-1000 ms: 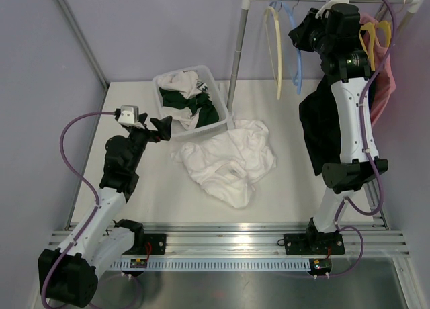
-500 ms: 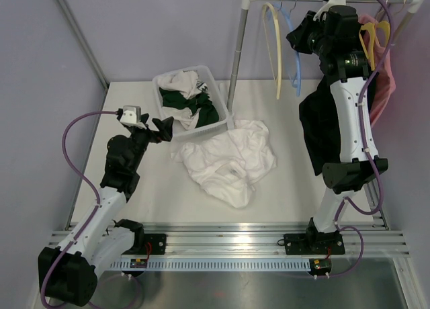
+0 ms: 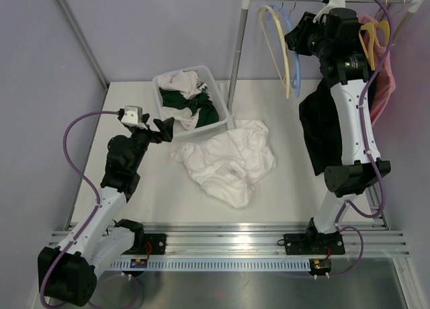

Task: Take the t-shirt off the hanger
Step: Hang the hanger back to the clothesline with the right arm, then place the tshirt into the basket

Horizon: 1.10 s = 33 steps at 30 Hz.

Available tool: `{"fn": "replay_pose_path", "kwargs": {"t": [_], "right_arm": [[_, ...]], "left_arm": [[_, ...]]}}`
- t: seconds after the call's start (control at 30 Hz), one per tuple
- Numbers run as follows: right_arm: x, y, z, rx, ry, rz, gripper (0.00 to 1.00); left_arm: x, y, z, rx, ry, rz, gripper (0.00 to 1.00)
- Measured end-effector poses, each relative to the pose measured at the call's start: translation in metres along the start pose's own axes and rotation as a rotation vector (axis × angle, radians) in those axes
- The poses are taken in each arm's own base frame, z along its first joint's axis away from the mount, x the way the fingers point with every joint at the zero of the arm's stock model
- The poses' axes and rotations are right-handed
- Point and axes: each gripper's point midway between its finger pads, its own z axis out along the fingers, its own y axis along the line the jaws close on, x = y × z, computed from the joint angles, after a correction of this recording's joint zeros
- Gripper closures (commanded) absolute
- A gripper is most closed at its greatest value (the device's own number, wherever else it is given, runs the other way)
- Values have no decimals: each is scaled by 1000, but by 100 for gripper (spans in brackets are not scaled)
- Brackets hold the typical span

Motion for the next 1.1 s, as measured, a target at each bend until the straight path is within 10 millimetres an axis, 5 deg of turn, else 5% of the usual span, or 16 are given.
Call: {"fn": "replay_pose_path", "kwargs": {"t": [0.2, 0.57, 0.73, 1.1], "right_arm": [[-3, 2, -14, -1, -13, -6, 34], [-23, 12, -66, -4, -92, -29, 26], [-24, 16, -100, -11, -126, -37, 1], [-38, 31, -182, -42, -275, -53, 1]], "left_arm": [[0, -1, 0, 6, 1, 11, 1], [2, -8, 0, 46, 10, 44, 1], [12, -19, 4, 109, 48, 69, 1], [65, -74, 30, 285, 322, 176, 1]]}}
